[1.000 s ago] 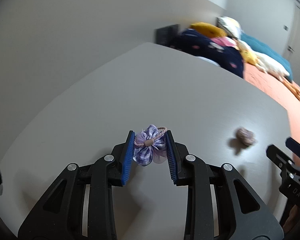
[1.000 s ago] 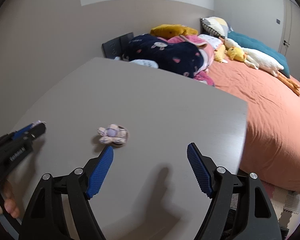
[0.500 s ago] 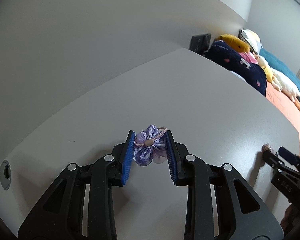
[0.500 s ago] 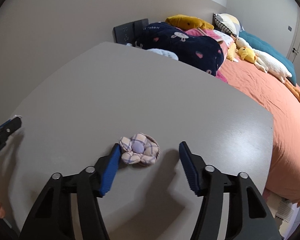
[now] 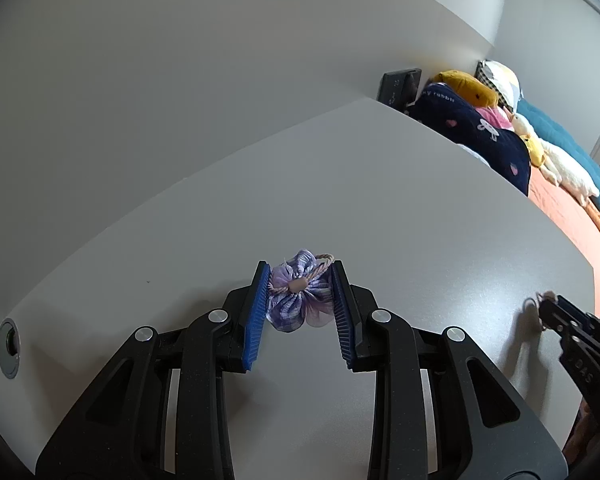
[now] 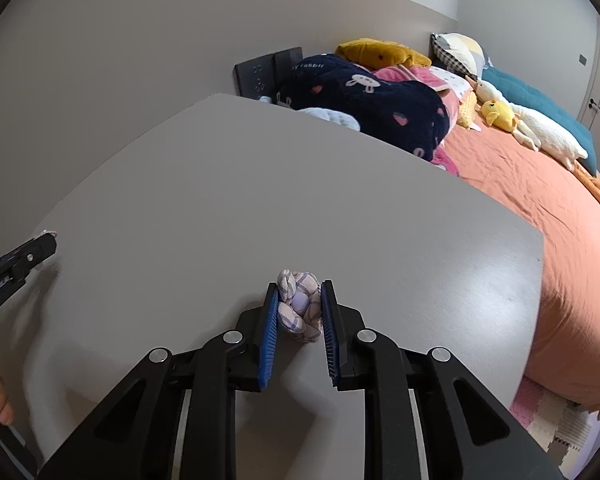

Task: Collect trash
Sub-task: 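Carry both purple hair ties in the two tools over the bin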

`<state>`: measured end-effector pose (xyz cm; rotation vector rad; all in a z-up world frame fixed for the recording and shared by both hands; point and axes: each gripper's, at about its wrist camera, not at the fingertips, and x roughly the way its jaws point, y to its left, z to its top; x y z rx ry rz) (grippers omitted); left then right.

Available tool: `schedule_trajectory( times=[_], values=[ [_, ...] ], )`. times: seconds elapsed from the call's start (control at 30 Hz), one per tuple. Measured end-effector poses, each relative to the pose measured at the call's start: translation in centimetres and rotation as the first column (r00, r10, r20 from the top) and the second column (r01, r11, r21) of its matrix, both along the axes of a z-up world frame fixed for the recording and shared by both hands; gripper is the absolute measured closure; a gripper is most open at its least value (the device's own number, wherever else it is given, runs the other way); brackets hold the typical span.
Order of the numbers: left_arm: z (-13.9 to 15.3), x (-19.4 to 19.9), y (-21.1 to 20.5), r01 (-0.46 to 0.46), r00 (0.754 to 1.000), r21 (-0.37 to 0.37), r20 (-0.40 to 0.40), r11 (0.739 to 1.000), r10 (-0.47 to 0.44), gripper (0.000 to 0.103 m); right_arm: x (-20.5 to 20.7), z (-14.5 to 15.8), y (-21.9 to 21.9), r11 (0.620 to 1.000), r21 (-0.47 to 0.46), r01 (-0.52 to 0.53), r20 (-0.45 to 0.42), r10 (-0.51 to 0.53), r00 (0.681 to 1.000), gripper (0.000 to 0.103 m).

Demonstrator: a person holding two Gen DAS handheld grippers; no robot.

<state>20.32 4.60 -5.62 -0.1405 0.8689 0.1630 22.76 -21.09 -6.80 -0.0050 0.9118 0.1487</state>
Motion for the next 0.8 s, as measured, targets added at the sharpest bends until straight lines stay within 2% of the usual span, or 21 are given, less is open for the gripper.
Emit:
schedule_trajectory(
  times=[0.1, 0.4, 0.5, 0.8],
  values=[
    [0.1, -0.1, -0.4, 0.016, 1.000, -0.020, -0.001, 1.000, -0.016, 0.073, -0.8, 0.3, -0.8, 1.000, 0.008, 0.008, 0.001, -0.008, 1.000, 0.081],
    [2.4, -2.5, -3.5, 0.101, 0.994, -0.003, 0.034, 0.995, -0.101, 0.073, -4.0, 2.5, -3.4, 0.999, 0.020, 0.030, 0.033, -0.031, 0.999, 0.081],
    [3.1, -3.5, -4.3, 0.110, 0.993, 0.020, 0.041, 0.994, -0.111, 0.073, -5.4, 3.5, -4.1, 0.999, 0.034, 0.036, 0.051, -0.038, 0.998, 0.081],
    [4.7, -7.0, -5.5, 0.128, 0.990, 0.027, 0.056, 0.991, -0.129, 0.073, -9.8, 5.6, -4.9, 0.998, 0.052, 0.032, 0.089, -0.037, 0.995, 0.081]
  ],
)
